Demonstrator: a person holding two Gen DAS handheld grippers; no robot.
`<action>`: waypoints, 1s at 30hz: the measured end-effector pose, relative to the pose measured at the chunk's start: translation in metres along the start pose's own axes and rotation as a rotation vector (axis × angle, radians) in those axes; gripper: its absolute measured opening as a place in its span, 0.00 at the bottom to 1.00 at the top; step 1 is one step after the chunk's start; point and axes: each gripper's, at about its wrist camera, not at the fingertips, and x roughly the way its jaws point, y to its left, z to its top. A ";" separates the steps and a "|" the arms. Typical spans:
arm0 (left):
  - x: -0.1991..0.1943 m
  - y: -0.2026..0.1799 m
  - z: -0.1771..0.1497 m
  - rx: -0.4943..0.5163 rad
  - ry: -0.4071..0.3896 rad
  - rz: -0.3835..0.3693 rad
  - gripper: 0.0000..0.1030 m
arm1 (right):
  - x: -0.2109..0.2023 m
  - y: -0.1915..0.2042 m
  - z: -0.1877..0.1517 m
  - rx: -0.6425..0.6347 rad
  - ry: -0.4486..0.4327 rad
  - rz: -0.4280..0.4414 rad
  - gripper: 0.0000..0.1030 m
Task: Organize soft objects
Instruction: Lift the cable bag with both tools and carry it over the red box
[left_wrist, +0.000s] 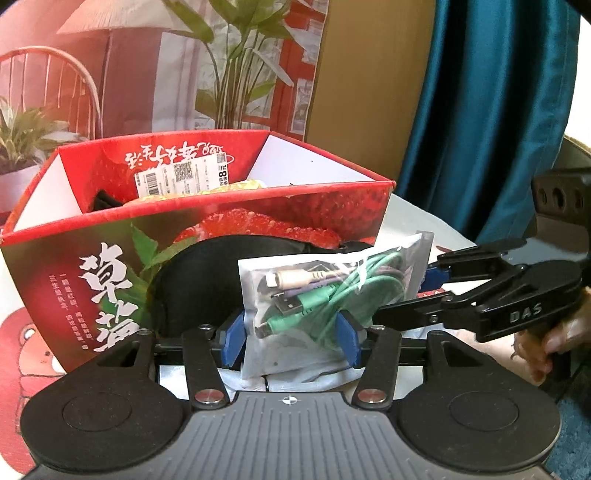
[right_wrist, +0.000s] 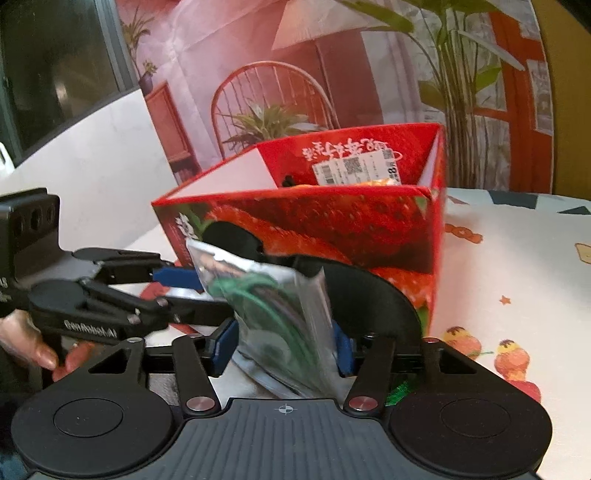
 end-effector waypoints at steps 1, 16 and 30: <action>0.000 0.000 -0.001 -0.001 0.002 -0.001 0.54 | 0.001 0.000 -0.001 -0.007 -0.003 -0.014 0.41; -0.009 -0.011 -0.008 -0.089 0.001 0.036 0.39 | 0.000 0.010 -0.019 0.031 -0.088 -0.087 0.27; -0.088 -0.031 0.050 -0.103 -0.215 0.106 0.37 | -0.042 0.044 0.042 -0.027 -0.246 -0.038 0.26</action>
